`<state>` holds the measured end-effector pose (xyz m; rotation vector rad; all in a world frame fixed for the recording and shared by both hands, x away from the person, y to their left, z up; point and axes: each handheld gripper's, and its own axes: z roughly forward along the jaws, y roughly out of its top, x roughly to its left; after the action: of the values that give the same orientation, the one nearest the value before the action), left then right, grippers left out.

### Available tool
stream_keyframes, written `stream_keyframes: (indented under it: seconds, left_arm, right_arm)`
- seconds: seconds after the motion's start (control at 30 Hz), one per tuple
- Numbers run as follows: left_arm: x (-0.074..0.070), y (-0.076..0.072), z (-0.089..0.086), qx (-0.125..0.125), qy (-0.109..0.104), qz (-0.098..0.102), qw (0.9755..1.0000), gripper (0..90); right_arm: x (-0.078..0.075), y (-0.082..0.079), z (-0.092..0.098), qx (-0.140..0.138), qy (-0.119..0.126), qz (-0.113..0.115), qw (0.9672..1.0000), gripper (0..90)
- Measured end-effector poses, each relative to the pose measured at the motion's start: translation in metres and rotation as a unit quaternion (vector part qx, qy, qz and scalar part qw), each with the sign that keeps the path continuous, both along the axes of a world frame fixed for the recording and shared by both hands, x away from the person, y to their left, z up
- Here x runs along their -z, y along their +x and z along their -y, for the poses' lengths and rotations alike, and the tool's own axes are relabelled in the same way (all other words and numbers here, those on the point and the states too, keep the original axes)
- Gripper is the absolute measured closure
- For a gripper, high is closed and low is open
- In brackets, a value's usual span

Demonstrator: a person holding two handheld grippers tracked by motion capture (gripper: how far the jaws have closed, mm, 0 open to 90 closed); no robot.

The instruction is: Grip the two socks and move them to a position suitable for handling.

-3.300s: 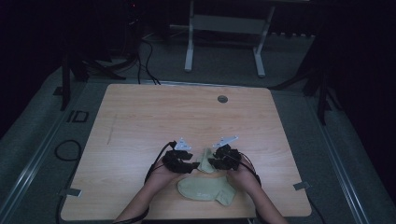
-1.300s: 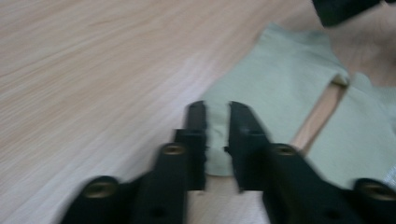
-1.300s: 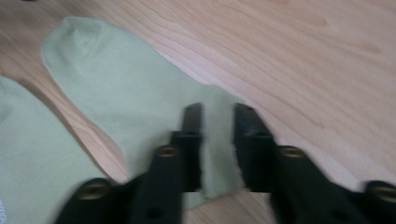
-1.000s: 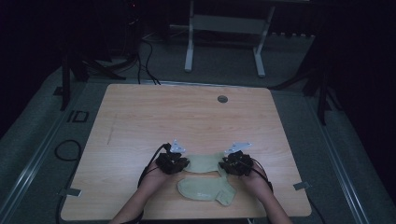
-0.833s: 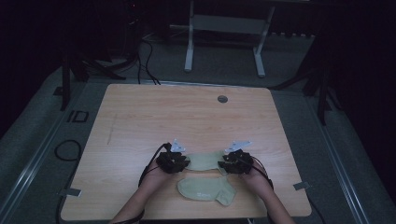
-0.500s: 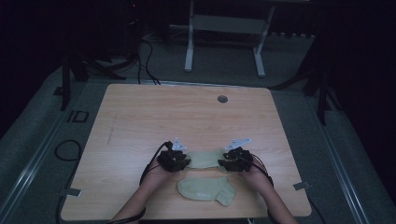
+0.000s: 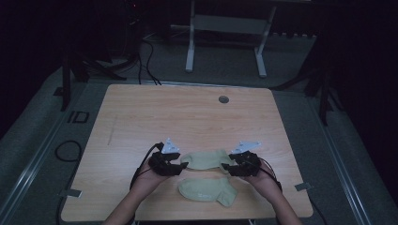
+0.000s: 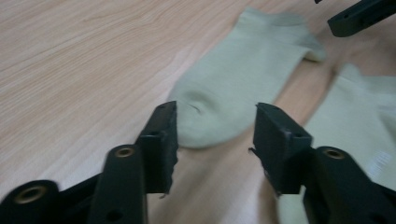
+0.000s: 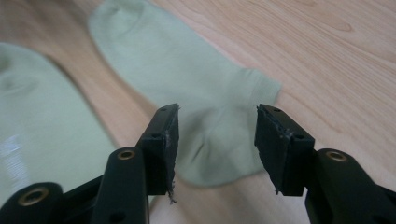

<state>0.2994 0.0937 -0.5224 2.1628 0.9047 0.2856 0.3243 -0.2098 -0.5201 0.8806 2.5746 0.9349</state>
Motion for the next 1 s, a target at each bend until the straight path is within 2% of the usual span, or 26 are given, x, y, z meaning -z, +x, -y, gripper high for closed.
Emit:
stream_keyframes:
  seconds: [0.1, 0.27, 0.37, 0.47, 0.6, 0.7, 0.77, 0.83, 0.9, 1.0]
  left_arm:
    - [-0.001, -0.013, -0.005, 0.002, -0.004, -0.008, 1.0, 46.9]
    - [0.003, -0.035, -0.008, 0.01, 0.004, -0.014, 0.9998, 45.7]
    - [0.008, -0.047, -0.006, 0.017, 0.008, -0.021, 0.9996, 45.5]
    - [0.017, -0.055, -0.002, 0.024, 0.018, -0.029, 0.9991, 45.5]
    - [0.029, -0.057, 0.0, 0.016, 0.01, -0.048, 0.9987, 45.6]
    - [0.036, -0.055, 0.003, 0.019, 0.012, -0.052, 0.9984, 45.8]
    - [0.039, -0.053, 0.005, 0.019, 0.01, -0.054, 0.9983, 46.1]
    - [0.039, -0.052, 0.008, 0.018, 0.004, -0.055, 0.9983, 46.9]
    - [0.039, -0.051, 0.012, 0.02, 0.01, -0.049, 0.9985, 52.9]
    - [0.04, -0.052, 0.015, 0.019, 0.013, -0.044, 0.9988, 72.3]
  right_arm:
    - [-0.003, -0.013, 0.004, -0.002, 0.009, -0.002, 1.0, 48.4]
    - [-0.001, -0.036, 0.008, -0.01, 0.009, -0.001, 0.9999, 47.9]
    - [0.002, -0.048, 0.01, -0.013, 0.016, -0.009, 0.9997, 47.9]
    - [0.01, -0.058, 0.01, -0.018, 0.006, -0.023, 0.9996, 48.1]
    - [0.023, -0.066, 0.015, -0.005, -0.001, -0.036, 0.9993, 50.6]
    - [0.032, -0.068, 0.017, 0.004, -0.018, -0.04, 0.999, 53.6]
    - [0.032, -0.069, 0.02, 0.006, -0.01, -0.042, 0.9991, 56.3]
    - [0.031, -0.069, 0.021, 0.009, -0.015, -0.04, 0.999, 61.1]
    - [0.031, -0.069, 0.02, 0.009, -0.016, -0.035, 0.9992, 65.7]
    - [0.031, -0.071, 0.019, 0.004, -0.017, -0.031, 0.9993, 76.1]
